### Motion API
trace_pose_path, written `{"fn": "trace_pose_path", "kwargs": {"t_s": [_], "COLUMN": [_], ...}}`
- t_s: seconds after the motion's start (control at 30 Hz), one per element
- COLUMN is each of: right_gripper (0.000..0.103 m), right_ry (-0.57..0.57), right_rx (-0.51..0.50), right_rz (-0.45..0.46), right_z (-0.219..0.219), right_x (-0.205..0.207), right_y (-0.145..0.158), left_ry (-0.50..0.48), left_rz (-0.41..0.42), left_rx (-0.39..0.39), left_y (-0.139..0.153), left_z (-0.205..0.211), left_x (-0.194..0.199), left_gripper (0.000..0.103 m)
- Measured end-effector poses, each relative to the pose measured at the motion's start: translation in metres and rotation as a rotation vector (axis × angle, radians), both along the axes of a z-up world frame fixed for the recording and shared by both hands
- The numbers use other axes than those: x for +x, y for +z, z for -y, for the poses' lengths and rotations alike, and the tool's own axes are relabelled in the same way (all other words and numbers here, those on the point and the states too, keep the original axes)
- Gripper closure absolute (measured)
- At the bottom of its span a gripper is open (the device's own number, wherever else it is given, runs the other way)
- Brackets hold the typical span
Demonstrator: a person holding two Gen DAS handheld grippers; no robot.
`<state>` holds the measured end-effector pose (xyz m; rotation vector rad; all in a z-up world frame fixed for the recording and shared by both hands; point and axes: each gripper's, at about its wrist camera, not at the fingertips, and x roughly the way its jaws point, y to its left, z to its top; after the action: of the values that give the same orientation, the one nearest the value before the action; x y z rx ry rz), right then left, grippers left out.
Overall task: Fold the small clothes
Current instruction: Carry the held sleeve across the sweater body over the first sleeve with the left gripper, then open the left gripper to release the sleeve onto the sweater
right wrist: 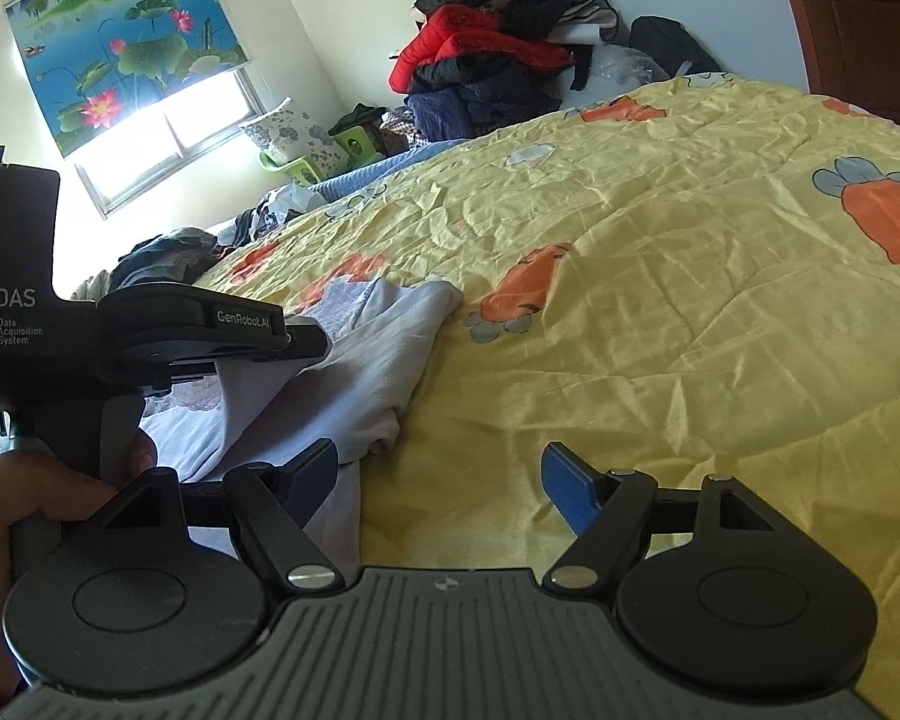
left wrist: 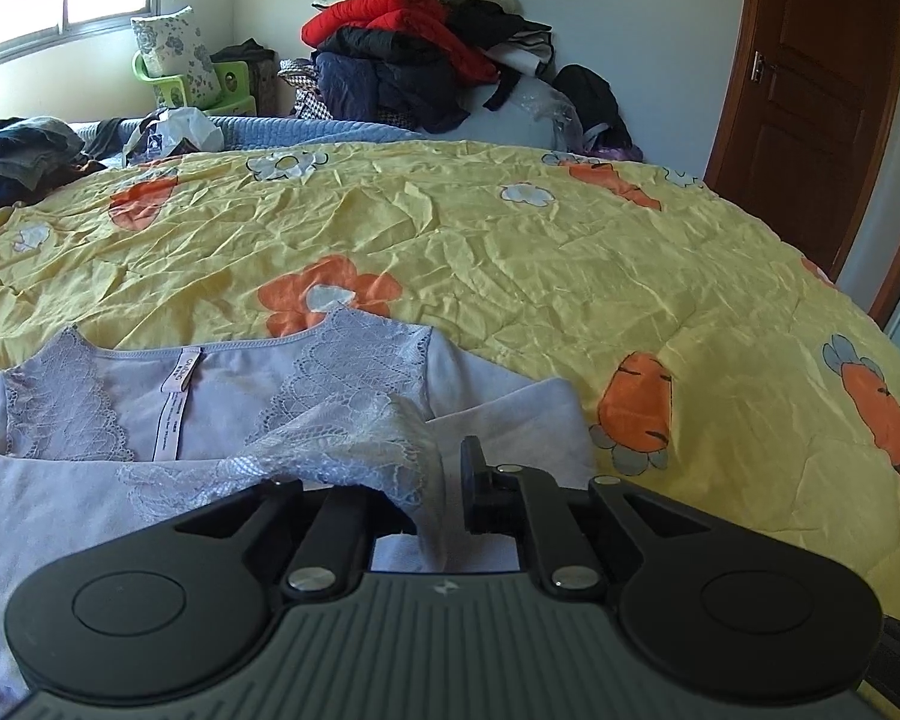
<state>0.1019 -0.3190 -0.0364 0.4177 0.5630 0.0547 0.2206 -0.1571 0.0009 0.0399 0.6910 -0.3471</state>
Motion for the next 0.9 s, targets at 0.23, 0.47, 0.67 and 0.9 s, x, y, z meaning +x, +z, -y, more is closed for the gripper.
{"fn": "trace_pose_path", "kwargs": {"t_s": [0.23,0.47,0.67,0.9], "right_gripper": [0.025,0.025,0.024,0.021], "right_ry": [-0.021,-0.028,-0.031,-0.024], "right_rx": [0.002,-0.002,-0.010,-0.022], "right_rz": [-0.005,-0.010,-0.022,-0.024], "right_z": [0.007,0.010,0.010,0.007], "right_x": [-0.003,-0.005,-0.006,-0.006], "right_y": [-0.001,-0.002,-0.003,-0.004], "left_ry": [-0.015,-0.070,-0.095,-0.111], "left_rz": [0.067,0.097,0.041,0.035], "left_rx": [0.058,0.033,-0.075,-0.113], "left_y": [0.005,0.017,0.023,0.028], "left_z": [0.011,0.024,0.026,0.026], "left_x": [-0.008,-0.014,-0.013,-0.015], "left_gripper": [0.056,0.040,0.039,0.031]}}
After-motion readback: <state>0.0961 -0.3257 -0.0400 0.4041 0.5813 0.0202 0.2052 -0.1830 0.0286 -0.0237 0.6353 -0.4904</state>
